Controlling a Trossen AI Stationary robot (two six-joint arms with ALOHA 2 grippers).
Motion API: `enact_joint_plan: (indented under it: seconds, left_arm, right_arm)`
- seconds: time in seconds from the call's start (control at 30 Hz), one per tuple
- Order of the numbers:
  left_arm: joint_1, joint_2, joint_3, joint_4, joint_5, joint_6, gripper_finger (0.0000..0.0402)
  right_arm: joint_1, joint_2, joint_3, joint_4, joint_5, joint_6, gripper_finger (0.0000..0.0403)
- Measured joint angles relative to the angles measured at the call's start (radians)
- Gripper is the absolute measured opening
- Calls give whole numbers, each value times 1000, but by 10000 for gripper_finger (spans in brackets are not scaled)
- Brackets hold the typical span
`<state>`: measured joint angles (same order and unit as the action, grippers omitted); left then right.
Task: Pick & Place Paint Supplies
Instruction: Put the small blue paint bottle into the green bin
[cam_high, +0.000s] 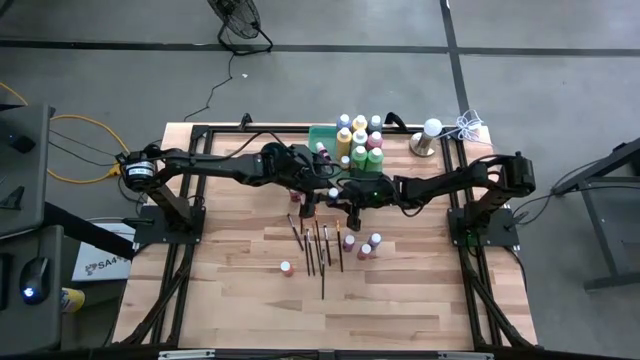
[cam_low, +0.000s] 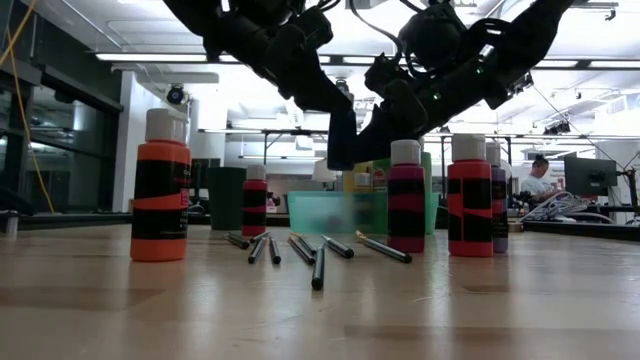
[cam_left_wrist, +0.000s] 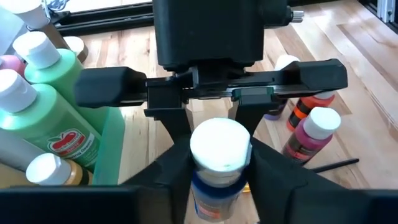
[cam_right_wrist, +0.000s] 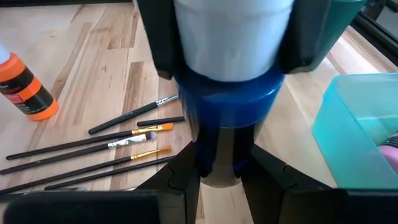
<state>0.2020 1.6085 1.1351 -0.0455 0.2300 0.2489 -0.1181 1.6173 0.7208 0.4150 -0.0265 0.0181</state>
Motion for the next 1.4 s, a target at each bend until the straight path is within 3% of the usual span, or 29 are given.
enact_joint_plan:
  seconds: [0.27,0.53,0.77,0.93,1.13,1.4]
  left_arm:
    - [0,0,0,-1,4,5,110]
    - [10,-1,0,-33,-137,36,110]
    - [79,-1,0,7,-177,-22,110]
    - [129,3,0,87,-255,-78,110]
    - [145,74,0,219,-273,-116,110]
    - [146,143,0,235,-353,-144,110]
  right_arm:
    - [0,0,0,-6,5,5,106]
    - [-1,-32,0,-135,136,68,191]
    - [8,-119,0,-271,129,128,251]
    - [30,-139,0,-291,132,136,254]
    - [47,-139,0,-298,132,136,248]
    - [47,-139,0,-332,145,143,247]
